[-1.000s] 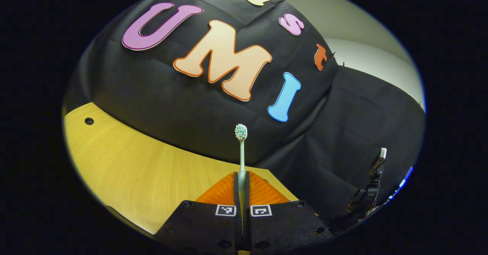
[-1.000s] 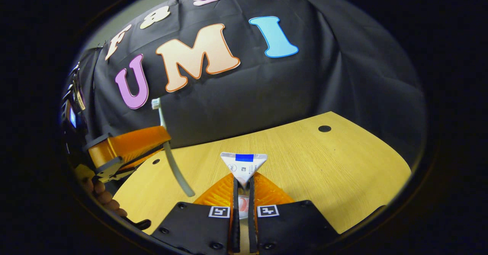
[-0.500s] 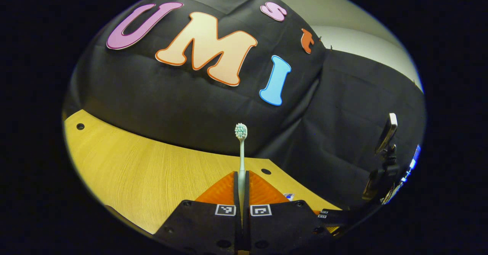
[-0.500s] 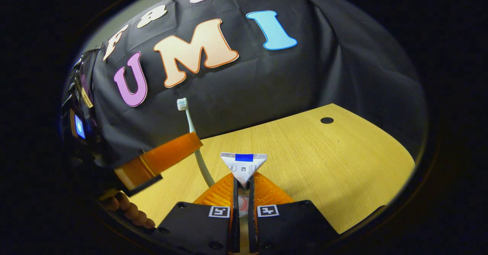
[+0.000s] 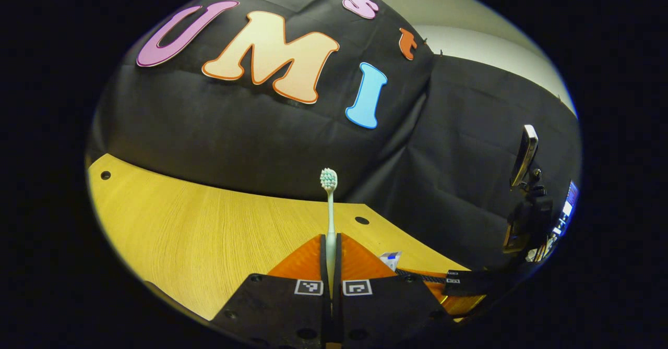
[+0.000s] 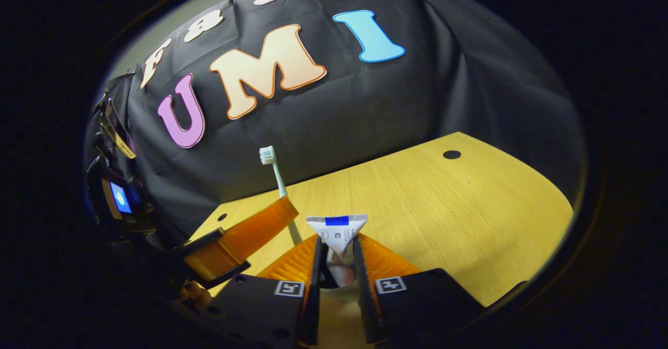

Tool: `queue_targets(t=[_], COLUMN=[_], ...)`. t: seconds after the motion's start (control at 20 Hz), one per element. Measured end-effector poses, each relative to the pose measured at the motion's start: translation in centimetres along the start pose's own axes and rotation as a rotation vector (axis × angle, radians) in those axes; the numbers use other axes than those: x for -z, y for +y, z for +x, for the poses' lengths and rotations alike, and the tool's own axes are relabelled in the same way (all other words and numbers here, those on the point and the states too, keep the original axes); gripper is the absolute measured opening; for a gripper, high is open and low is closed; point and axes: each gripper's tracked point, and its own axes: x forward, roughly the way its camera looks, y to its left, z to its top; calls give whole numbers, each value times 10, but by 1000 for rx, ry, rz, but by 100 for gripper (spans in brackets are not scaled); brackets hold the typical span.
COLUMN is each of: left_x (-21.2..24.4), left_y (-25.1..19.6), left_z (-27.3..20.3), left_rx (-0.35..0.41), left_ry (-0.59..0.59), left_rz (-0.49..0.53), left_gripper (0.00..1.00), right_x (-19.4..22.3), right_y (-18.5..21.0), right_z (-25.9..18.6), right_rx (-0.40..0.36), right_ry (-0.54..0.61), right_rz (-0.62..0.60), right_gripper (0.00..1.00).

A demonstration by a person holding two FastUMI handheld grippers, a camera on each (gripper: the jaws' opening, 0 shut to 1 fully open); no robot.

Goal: Put the toothbrush and toothpaste on the desktop into the cup, then pick up the cup and place it on the coaster on the desktop.

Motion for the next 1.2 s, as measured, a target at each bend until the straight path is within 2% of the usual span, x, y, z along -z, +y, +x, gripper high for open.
queue_targets(t=[0.1, 0.15, 0.2, 0.25, 0.35, 0.4, 0.45, 0.5, 0.55, 0.6, 0.7, 0.75, 0.85, 1.0, 1.15, 1.2], left_x=[-2, 2, 3, 4, 7, 7, 9, 11, 13, 16, 18, 18, 22, 26, 22, 21], left_y=[-1, 0, -1, -1, -4, -5, -6, -7, -8, -9, -8, -10, -14, -17, -4, 0], left_z=[0, 0, 0, -1, -3, -3, -2, -3, -3, -4, -4, -5, -7, -17, -33, -40], left_rx=[3, 1, 3, 4, 7, 10, 10, 11, 11, 9, -7, -7, -6, -5, -60, -80], left_ry=[1, 7, 11, 12, 14, 15, 17, 23, 25, 28, 31, 32, 35, 49, 38, 37], left_rz=[2, 5, 8, 10, 21, 26, 33, 43, 54, 64, 61, 50, 26, -7, 14, 21], left_gripper=[0, 0, 0, 0, 1, 0, 1, 0, 0, 0, 0, 1, 3, 42, 93, 94], right_x=[-13, -19, -22, -26, -30, -32, -34, -35, -37, -39, -38, -37, -35, -29, -26, -24], right_y=[-4, -9, -16, -24, -41, -50, -58, -65, -73, -76, -85, -87, -90, -91, -91, -91], right_z=[-7, -9, -12, -16, -22, -27, -30, -34, -37, -43, -47, -49, -53, -56, -60, -62], right_rx=[5, 14, 31, 52, 88, 109, 126, 145, 168, 173, 193, 198, 202, 197, 189, 187], right_ry=[-56, -74, -87, -97, -111, -117, -124, -134, -149, -160, -163, -157, -154, -134, -111, -100], right_rz=[-17, -20, -17, -12, 6, 18, 29, 36, 36, 37, 35, 35, 36, 37, 20, 8], right_gripper=[68, 71, 79, 70, 73, 90, 99, 90, 90, 100, 92, 97, 98, 98, 98, 98])
